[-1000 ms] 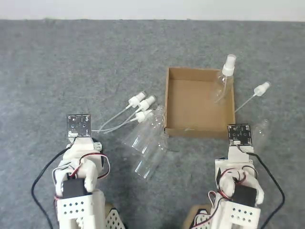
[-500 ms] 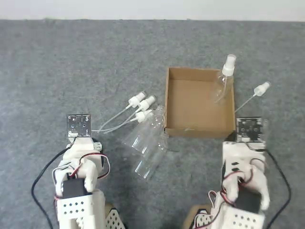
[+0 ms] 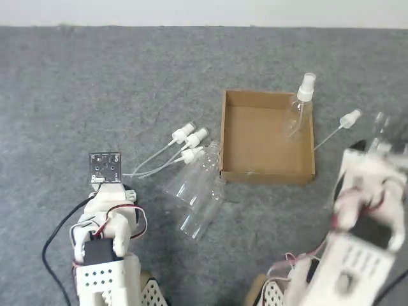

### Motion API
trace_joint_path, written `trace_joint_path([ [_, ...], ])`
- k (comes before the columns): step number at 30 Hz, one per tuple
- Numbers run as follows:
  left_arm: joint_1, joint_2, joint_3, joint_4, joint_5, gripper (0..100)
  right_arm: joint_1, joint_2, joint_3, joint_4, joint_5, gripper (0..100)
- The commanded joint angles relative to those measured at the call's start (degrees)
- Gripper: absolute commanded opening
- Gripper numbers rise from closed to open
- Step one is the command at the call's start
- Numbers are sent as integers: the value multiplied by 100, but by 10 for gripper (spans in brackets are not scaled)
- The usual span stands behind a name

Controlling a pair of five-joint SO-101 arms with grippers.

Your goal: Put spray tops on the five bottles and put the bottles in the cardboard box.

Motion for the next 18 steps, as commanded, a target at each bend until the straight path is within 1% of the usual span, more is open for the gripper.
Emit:
trace_joint_path([
  [1,-26,-97,-48,26,-35,13,66,2044,-1609,-145,-422,113],
  [5,-26,-97,-48,26,-35,13,57,3846,-2945,-127,-721,113],
  [9,-35,-97,-48,35,-35,13,57,5420,-4220,180,-888,113],
  [13,-35,-97,-48,35,-35,13,57,6756,-5363,418,-993,113],
  [18,-35,-97,-48,35,-35,13,-4,8057,-6514,426,-1240,113],
])
